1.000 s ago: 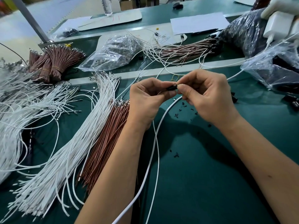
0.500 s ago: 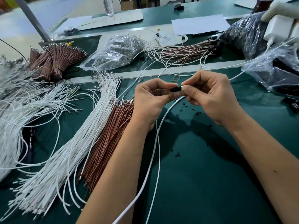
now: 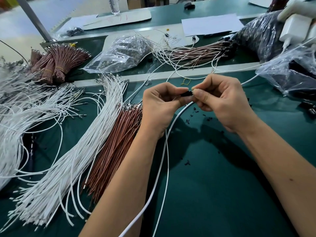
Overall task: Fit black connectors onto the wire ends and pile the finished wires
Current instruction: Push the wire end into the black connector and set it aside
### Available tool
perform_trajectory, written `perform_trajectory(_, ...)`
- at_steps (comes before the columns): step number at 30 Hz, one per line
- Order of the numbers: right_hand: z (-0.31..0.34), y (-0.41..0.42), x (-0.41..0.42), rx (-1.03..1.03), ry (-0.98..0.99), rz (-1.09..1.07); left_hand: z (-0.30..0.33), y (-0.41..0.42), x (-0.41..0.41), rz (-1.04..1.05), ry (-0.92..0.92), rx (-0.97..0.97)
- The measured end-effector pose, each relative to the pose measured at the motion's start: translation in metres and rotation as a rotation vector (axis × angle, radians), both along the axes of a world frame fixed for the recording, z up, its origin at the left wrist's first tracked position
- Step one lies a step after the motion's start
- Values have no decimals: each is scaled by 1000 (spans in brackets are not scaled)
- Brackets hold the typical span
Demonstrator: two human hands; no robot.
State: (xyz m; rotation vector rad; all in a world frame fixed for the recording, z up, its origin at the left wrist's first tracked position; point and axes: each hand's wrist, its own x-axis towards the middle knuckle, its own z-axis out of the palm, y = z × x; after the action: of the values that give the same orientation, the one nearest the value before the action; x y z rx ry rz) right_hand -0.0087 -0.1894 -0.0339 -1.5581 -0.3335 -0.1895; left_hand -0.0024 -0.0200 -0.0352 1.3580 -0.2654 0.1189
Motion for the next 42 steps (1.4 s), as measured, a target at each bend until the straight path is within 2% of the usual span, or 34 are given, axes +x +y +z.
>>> perform_trajectory(6, 5, -1, 0, 27, -3, -8, 1, 0, -1, -83, 160, -72)
perform_trajectory(11, 4, -7, 3, -33, -27, -21, 2, -3, -1, -75, 194, -50)
perform_trajectory(21, -1, -17, 9, -482, -108, -57, -2, -2, 2, -41, 115, 132)
perform_trajectory(27, -5, -16, 10, -439, -79, -17, -5, 0, 4, -41, 55, 208)
perform_trajectory(36, -2, -12, 6, -315, -68, 29, -5, 0, 3, -59, 47, 120)
perform_trajectory(42, -2, -12, 5, -283, 9, 63, -6, 2, 5, -57, -13, 163)
